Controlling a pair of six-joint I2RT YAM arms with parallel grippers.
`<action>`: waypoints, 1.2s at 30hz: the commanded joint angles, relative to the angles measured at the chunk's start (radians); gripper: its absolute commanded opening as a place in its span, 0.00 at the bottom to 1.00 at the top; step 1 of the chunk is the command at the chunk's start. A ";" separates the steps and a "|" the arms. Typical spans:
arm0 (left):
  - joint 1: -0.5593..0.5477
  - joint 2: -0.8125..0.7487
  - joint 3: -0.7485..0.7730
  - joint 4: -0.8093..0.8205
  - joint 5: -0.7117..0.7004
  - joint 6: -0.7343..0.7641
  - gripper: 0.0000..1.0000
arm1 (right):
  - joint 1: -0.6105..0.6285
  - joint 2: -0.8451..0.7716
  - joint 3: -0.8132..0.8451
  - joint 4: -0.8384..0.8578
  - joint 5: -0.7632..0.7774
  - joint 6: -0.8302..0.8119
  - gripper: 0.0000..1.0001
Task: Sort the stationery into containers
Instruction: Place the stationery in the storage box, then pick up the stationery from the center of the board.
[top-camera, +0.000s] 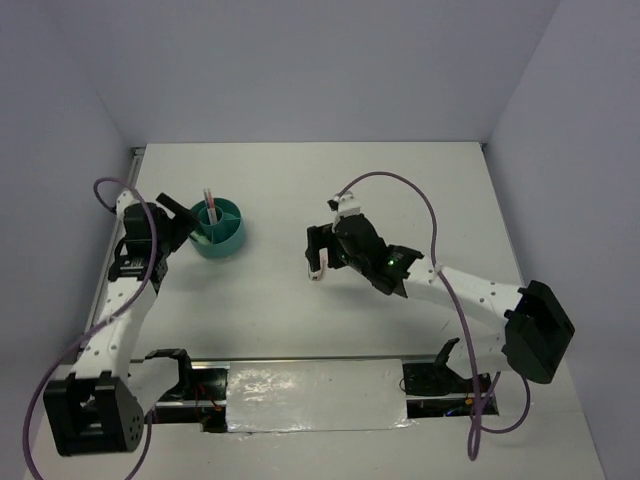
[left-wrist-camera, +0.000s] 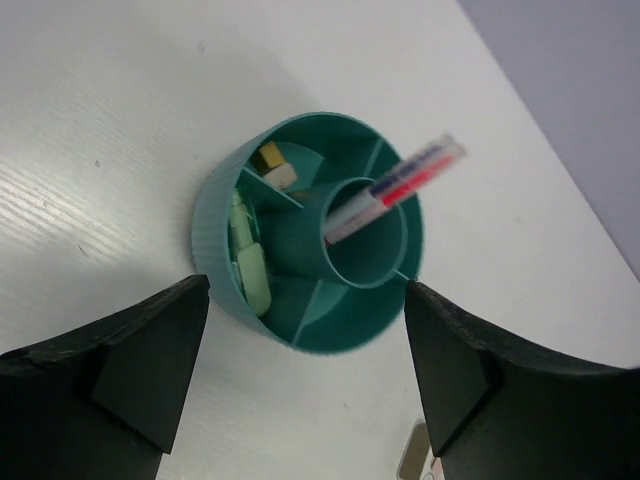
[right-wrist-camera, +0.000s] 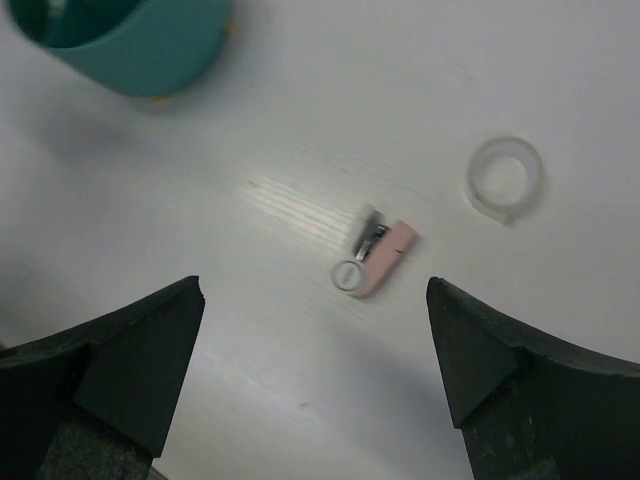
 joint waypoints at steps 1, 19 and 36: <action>-0.009 -0.157 0.053 -0.106 0.061 0.068 0.91 | -0.086 0.054 0.076 -0.148 0.036 0.122 1.00; -0.015 -0.550 0.065 -0.373 0.417 0.413 0.95 | -0.378 0.653 0.495 -0.343 0.010 0.205 0.54; -0.016 -0.481 0.024 -0.280 0.579 0.375 0.96 | -0.367 0.609 0.351 -0.245 -0.037 0.224 0.00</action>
